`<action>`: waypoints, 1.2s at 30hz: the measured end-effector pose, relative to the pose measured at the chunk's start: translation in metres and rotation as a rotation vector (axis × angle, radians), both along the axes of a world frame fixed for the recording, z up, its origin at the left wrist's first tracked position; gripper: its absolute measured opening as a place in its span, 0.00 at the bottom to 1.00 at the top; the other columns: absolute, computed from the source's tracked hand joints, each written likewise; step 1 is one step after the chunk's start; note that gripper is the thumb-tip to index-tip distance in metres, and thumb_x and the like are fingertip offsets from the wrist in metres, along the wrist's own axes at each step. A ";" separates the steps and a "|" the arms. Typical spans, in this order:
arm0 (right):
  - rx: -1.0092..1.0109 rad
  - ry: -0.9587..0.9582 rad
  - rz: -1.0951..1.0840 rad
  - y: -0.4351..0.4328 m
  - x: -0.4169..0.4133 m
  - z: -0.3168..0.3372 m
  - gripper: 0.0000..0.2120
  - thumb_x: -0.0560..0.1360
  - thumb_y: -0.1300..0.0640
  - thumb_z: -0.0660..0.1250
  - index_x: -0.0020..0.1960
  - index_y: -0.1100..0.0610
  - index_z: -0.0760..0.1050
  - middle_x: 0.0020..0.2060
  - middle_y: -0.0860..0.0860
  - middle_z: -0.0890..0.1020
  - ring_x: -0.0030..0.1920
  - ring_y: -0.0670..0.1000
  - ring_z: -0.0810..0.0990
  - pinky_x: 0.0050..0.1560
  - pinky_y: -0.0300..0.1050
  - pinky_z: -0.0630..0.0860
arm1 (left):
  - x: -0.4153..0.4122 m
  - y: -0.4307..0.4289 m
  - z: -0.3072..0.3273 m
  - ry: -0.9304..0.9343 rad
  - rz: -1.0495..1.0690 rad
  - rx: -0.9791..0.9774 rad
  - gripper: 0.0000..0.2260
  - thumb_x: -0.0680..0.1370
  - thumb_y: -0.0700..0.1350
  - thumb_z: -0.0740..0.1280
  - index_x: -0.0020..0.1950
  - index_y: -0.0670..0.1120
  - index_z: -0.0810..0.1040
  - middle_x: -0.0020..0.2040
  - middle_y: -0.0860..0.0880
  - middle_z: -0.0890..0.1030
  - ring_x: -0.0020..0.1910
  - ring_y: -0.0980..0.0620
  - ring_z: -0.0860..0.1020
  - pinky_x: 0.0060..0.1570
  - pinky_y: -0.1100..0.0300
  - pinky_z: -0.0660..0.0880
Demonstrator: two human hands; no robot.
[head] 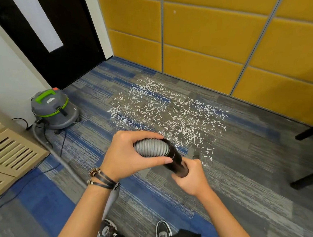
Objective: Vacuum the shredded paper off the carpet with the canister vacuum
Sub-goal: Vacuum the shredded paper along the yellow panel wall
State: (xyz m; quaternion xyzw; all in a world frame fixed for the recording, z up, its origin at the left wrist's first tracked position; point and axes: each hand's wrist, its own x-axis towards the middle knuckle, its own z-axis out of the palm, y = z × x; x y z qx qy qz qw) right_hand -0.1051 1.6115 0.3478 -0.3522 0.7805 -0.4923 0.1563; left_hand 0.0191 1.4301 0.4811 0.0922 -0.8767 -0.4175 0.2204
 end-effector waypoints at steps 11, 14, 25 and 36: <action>-0.026 0.011 -0.041 0.006 0.010 0.016 0.16 0.63 0.60 0.71 0.30 0.47 0.66 0.22 0.42 0.71 0.24 0.44 0.66 0.29 0.34 0.61 | -0.001 -0.002 0.018 0.080 0.015 -0.040 0.22 0.66 0.61 0.83 0.55 0.51 0.89 0.50 0.59 0.88 0.49 0.61 0.86 0.51 0.60 0.83; -0.032 0.026 -0.056 0.002 0.004 0.015 0.14 0.63 0.60 0.71 0.31 0.47 0.67 0.23 0.42 0.70 0.24 0.45 0.66 0.29 0.36 0.61 | -0.004 -0.002 0.018 0.093 0.030 -0.051 0.22 0.66 0.61 0.83 0.56 0.51 0.89 0.51 0.60 0.87 0.50 0.61 0.86 0.52 0.60 0.83; 0.043 0.019 -0.038 -0.006 -0.037 0.008 0.14 0.64 0.59 0.70 0.30 0.45 0.67 0.23 0.40 0.72 0.24 0.44 0.69 0.29 0.32 0.61 | -0.035 0.000 -0.003 -0.008 0.066 -0.024 0.22 0.66 0.65 0.81 0.55 0.56 0.88 0.50 0.64 0.86 0.50 0.63 0.85 0.53 0.59 0.83; 0.060 0.092 -0.100 0.011 -0.043 -0.007 0.18 0.63 0.60 0.71 0.31 0.42 0.65 0.23 0.40 0.72 0.24 0.45 0.69 0.29 0.32 0.60 | -0.043 0.002 -0.013 -0.018 0.037 0.016 0.22 0.66 0.63 0.82 0.56 0.55 0.89 0.50 0.61 0.87 0.50 0.63 0.85 0.53 0.56 0.83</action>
